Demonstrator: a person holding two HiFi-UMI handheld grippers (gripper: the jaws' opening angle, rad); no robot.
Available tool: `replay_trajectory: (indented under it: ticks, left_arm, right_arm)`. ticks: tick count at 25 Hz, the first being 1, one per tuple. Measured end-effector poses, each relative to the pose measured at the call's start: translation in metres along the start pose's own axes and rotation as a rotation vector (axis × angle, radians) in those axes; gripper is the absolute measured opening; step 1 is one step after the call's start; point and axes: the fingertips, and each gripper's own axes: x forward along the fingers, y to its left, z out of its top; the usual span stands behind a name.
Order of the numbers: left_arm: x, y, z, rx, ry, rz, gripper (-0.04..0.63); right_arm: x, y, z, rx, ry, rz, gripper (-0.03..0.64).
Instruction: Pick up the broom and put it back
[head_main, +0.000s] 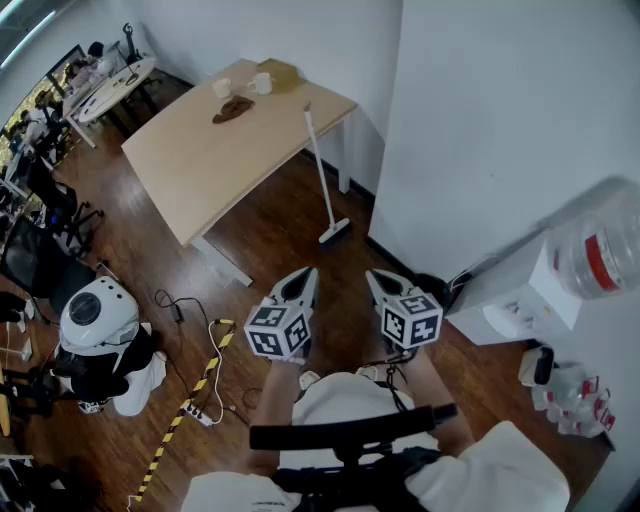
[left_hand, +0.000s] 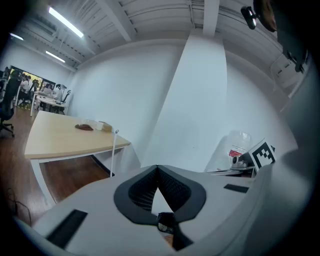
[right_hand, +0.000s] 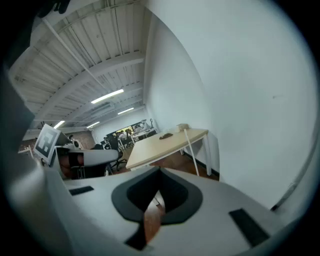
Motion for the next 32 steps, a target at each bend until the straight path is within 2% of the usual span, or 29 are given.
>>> replay_trajectory:
  ticks: [10, 16, 23, 32]
  left_arm:
    - [0.033, -0.012, -0.017, 0.004, 0.011, 0.036, -0.011]
    - [0.066, 0.006, -0.003, 0.002, 0.001, 0.046, -0.011]
    - [0.129, 0.073, 0.027, -0.028, -0.017, 0.043, -0.011]
    - [0.231, 0.187, 0.107, -0.049, 0.014, 0.015, -0.011]
  right_arm:
    - [-0.006, -0.044, -0.004, 0.049, -0.012, 0.044, 0.009]
    - [0.027, -0.068, 0.009, 0.058, -0.005, 0.056, 0.009]
    - [0.11, -0.09, 0.031, 0.04, 0.033, 0.051, 0.009]
    - [0.258, -0.129, 0.113, 0.046, 0.039, -0.026, 0.011]
